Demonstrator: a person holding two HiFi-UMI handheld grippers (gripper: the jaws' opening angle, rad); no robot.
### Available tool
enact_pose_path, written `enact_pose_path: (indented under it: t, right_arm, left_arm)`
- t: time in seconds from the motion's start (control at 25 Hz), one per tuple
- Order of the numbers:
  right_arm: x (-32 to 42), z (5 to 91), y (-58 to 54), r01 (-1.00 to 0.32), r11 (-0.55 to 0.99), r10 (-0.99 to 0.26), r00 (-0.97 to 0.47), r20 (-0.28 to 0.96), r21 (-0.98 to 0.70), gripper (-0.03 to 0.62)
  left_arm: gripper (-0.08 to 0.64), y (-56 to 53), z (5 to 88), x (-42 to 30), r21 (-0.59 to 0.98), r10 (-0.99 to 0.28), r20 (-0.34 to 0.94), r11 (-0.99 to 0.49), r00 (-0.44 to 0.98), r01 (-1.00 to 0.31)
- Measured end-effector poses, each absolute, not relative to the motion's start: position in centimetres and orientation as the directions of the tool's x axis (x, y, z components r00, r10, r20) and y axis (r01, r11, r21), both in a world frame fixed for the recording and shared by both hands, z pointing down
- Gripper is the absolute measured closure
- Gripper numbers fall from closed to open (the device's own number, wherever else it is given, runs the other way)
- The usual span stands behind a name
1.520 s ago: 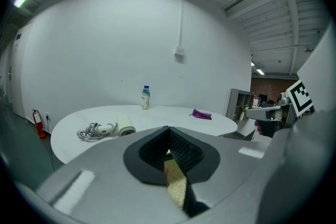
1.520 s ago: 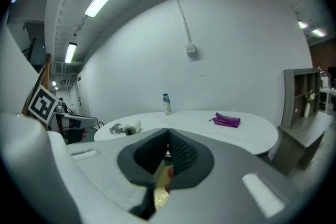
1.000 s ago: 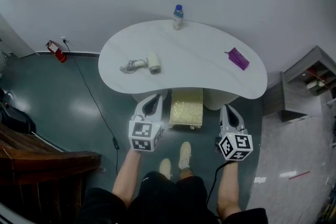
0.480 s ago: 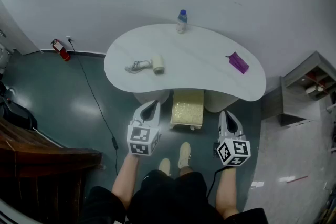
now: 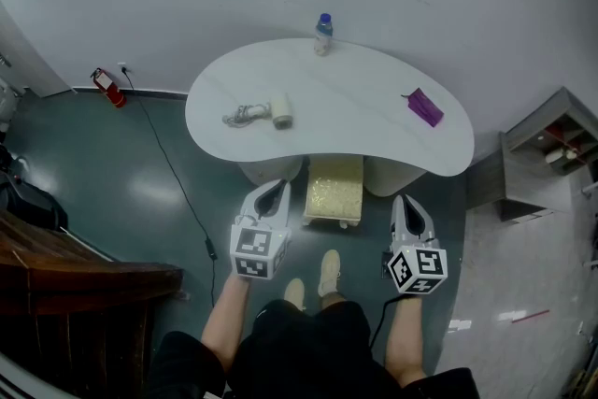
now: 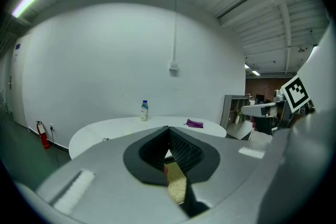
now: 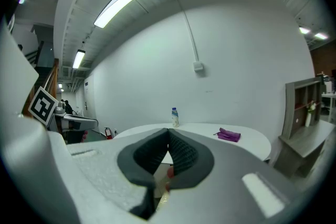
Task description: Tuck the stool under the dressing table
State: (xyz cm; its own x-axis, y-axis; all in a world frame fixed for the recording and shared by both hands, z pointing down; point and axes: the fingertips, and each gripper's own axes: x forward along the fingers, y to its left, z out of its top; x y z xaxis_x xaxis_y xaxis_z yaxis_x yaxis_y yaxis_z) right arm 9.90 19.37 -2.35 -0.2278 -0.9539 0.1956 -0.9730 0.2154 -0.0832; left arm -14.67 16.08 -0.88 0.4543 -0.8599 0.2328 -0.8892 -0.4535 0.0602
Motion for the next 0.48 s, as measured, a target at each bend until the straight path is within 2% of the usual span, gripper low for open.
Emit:
enact_pose_path:
  t: [0.48]
  right_arm:
    - [10.64, -2.12, 19.49, -0.974, 0.21, -0.954, -0.223, 0.201, -0.081, 0.589]
  left_arm:
    - [0.554, 16.04, -0.68, -13.75, 0.057, -0.854, 0.24, -0.462, 0.461, -0.885]
